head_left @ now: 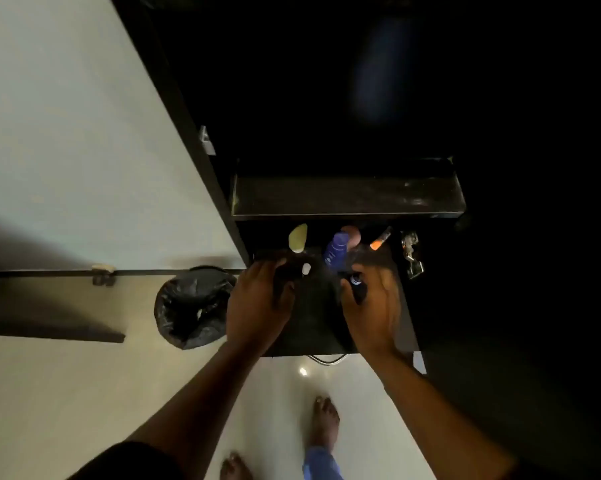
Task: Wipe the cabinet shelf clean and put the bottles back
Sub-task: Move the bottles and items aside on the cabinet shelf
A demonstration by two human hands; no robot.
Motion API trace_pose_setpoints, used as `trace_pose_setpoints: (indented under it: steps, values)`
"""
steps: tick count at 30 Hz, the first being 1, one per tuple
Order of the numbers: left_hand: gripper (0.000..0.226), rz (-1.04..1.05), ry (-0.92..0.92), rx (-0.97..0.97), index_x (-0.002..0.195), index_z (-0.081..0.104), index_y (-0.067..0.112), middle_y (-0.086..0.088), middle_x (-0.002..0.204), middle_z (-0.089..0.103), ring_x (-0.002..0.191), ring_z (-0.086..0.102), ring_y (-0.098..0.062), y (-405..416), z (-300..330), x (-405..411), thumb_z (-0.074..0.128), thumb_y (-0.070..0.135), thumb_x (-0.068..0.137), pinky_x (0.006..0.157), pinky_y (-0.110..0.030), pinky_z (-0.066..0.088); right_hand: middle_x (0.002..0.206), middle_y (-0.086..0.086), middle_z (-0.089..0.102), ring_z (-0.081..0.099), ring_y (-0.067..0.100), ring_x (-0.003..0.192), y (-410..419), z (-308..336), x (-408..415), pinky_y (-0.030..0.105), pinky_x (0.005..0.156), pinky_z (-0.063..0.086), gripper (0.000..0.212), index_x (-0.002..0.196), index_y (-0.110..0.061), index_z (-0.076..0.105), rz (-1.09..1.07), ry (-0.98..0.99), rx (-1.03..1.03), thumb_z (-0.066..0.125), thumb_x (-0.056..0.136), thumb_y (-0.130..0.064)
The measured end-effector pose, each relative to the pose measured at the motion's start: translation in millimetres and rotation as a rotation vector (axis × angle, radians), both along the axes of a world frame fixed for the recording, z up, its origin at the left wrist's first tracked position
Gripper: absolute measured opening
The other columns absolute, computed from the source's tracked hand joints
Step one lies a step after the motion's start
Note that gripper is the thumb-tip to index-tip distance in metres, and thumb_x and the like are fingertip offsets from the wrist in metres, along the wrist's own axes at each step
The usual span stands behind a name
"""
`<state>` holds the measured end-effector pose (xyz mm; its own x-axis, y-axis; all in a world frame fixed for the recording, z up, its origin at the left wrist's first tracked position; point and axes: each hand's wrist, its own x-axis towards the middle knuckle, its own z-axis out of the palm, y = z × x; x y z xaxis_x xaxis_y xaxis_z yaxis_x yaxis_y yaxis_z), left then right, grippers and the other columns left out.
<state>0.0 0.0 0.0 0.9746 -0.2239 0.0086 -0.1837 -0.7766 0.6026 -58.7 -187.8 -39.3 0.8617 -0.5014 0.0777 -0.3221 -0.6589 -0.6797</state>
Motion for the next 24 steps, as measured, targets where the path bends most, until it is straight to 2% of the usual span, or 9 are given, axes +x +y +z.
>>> trace_pose_setpoints:
  steps: [3, 8, 10, 13, 17, 21, 24]
  values:
    - [0.051, 0.020, 0.032, -0.020, 0.143, 0.056, 0.026, -0.002, 0.136, 0.065, 0.126, 0.062, -0.023, -11, -26, 8, 0.071, 0.031, 0.094, 0.101, -0.036, 0.049, 0.117, 0.005, 0.054, 0.056, 0.022, 0.104, -7, -17, 5, 0.025, 0.078, 0.038, 0.038, 0.121, -0.019, 0.064, -0.126, -0.020, 0.027, 0.071, 0.092, -0.042]
    - [0.056, 0.013, 0.037, -0.019, 0.141, 0.059, 0.021, -0.004, 0.135, 0.065, 0.122, 0.062, -0.026, -29, -64, 17, 0.077, 0.029, 0.089, 0.098, -0.038, 0.052, 0.124, 0.007, 0.050, 0.050, 0.025, 0.116, -21, -45, 8, 0.029, 0.092, 0.043, 0.061, 0.131, -0.017, 0.056, -0.208, 0.022, 0.036, 0.086, 0.077, -0.025]
    - [0.055, -0.004, 0.019, -0.044, 0.139, 0.059, 0.021, -0.004, 0.133, 0.067, 0.118, 0.065, -0.025, -34, -77, 23, 0.078, 0.029, 0.088, 0.098, -0.041, 0.055, 0.127, 0.005, 0.052, 0.050, 0.023, 0.121, -23, -56, 10, 0.026, 0.095, 0.042, 0.064, 0.135, -0.018, 0.055, -0.197, 0.025, 0.066, 0.085, 0.079, -0.022]
    - [0.053, -0.003, 0.010, -0.098, 0.138, 0.059, 0.025, -0.002, 0.130, 0.067, 0.113, 0.067, -0.023, -41, -96, 28, 0.078, 0.028, 0.089, 0.092, -0.045, 0.059, 0.129, 0.001, 0.059, 0.055, 0.021, 0.121, -24, -71, 15, 0.023, 0.091, 0.041, 0.057, 0.136, -0.020, 0.058, -0.187, 0.038, 0.105, 0.082, 0.084, -0.020]
    - [0.044, 0.042, 0.010, -0.148, 0.132, 0.063, 0.027, 0.002, 0.123, 0.071, 0.108, 0.069, -0.017, -42, -114, 30, 0.077, 0.026, 0.091, 0.090, -0.041, 0.061, 0.124, -0.002, 0.065, 0.056, 0.020, 0.117, -24, -85, 23, 0.021, 0.085, 0.037, 0.045, 0.132, -0.021, 0.063, -0.171, 0.065, 0.057, 0.077, 0.089, -0.019]
    - [0.031, 0.074, -0.022, -0.189, 0.122, 0.071, 0.024, 0.002, 0.108, 0.076, 0.095, 0.071, -0.014, -45, -123, 27, 0.078, 0.020, 0.091, 0.084, -0.040, 0.063, 0.120, -0.001, 0.068, 0.057, 0.019, 0.114, -27, -96, 24, 0.021, 0.089, 0.040, 0.039, 0.129, -0.019, 0.066, -0.168, 0.030, 0.040, 0.074, 0.091, -0.015]
    - [0.029, 0.090, -0.035, -0.221, 0.118, 0.074, 0.020, 0.000, 0.104, 0.076, 0.089, 0.071, -0.013, -47, -124, 25, 0.080, 0.017, 0.090, 0.079, -0.038, 0.063, 0.119, -0.001, 0.069, 0.059, 0.019, 0.113, -27, -98, 21, 0.020, 0.090, 0.040, 0.037, 0.129, -0.019, 0.068, -0.176, 0.009, 0.020, 0.074, 0.093, -0.015]
